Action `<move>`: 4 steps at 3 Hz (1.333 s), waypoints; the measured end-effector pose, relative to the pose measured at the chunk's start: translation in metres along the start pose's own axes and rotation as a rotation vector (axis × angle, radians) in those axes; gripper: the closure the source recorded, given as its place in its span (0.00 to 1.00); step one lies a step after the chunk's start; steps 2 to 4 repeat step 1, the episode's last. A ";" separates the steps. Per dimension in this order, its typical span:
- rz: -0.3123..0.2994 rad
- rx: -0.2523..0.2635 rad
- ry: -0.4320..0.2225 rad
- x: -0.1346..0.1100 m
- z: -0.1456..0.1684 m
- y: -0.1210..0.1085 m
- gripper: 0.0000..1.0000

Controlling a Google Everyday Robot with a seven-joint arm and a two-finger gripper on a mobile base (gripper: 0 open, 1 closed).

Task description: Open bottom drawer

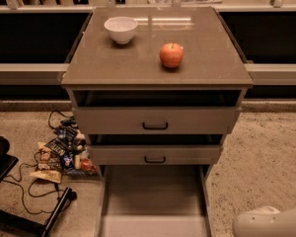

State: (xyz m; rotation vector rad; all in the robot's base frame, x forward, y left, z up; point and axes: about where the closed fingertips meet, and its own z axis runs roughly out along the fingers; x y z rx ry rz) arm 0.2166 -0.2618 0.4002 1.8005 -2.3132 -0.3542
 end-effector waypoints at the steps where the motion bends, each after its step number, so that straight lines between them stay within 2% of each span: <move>1: 0.013 0.051 -0.043 0.005 -0.049 0.024 0.00; 4: 0.013 0.051 -0.043 0.005 -0.049 0.024 0.00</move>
Offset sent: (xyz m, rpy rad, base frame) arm 0.0000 0.0000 0.0000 0.0000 0.0000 0.0000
